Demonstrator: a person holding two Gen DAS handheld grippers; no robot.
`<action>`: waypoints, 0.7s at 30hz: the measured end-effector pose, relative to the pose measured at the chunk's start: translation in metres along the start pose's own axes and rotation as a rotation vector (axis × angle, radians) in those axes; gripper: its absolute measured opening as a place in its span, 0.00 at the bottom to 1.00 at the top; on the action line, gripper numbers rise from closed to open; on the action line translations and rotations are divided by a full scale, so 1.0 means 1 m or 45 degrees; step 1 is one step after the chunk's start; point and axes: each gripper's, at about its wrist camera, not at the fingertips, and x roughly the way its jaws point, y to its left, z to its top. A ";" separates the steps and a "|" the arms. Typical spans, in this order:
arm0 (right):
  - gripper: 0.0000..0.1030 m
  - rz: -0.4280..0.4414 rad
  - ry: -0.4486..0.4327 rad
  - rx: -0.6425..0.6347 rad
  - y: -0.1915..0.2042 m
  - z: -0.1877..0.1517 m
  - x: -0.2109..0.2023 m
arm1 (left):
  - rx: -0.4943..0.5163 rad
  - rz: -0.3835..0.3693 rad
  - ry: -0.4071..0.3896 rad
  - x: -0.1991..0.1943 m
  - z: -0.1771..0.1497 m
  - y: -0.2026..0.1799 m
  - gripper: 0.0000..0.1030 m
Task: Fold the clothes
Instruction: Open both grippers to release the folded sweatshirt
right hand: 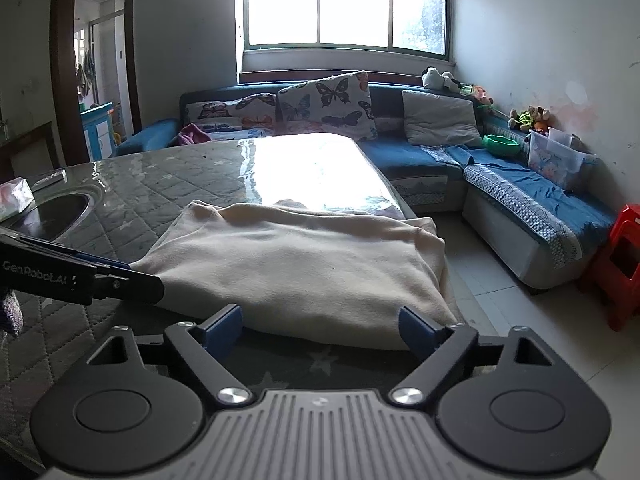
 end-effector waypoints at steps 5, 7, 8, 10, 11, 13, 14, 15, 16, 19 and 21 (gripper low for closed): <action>0.93 -0.023 -0.008 -0.001 0.004 -0.001 -0.004 | 0.009 0.008 -0.014 -0.007 -0.003 0.001 0.69; 0.96 -0.034 -0.014 -0.004 0.006 -0.002 -0.006 | 0.012 0.011 -0.020 -0.010 -0.004 0.002 0.71; 0.96 -0.038 -0.016 -0.004 0.007 -0.002 -0.007 | 0.013 0.011 -0.024 -0.011 -0.005 0.002 0.73; 0.99 -0.044 -0.020 -0.002 0.008 -0.002 -0.009 | 0.013 0.009 -0.032 -0.014 -0.006 0.003 0.76; 1.00 -0.048 -0.021 -0.001 0.009 -0.002 -0.010 | 0.016 0.007 -0.035 -0.016 -0.007 0.003 0.78; 1.00 -0.054 -0.025 0.000 0.011 -0.002 -0.012 | 0.016 0.006 -0.042 -0.018 -0.009 0.004 0.81; 1.00 -0.057 -0.027 0.001 0.012 -0.002 -0.012 | 0.016 0.005 -0.045 -0.020 -0.010 0.004 0.82; 1.00 -0.060 -0.028 0.002 0.013 -0.001 -0.013 | 0.016 0.005 -0.047 -0.021 -0.010 0.005 0.83; 1.00 -0.063 -0.030 0.002 0.014 -0.001 -0.014 | 0.015 0.004 -0.049 -0.022 -0.011 0.005 0.84; 1.00 -0.072 -0.035 0.005 0.016 -0.001 -0.017 | 0.008 0.002 -0.054 -0.026 -0.013 0.006 0.88; 1.00 -0.077 -0.038 0.005 0.018 -0.002 -0.018 | 0.002 0.004 -0.057 -0.028 -0.014 0.007 0.90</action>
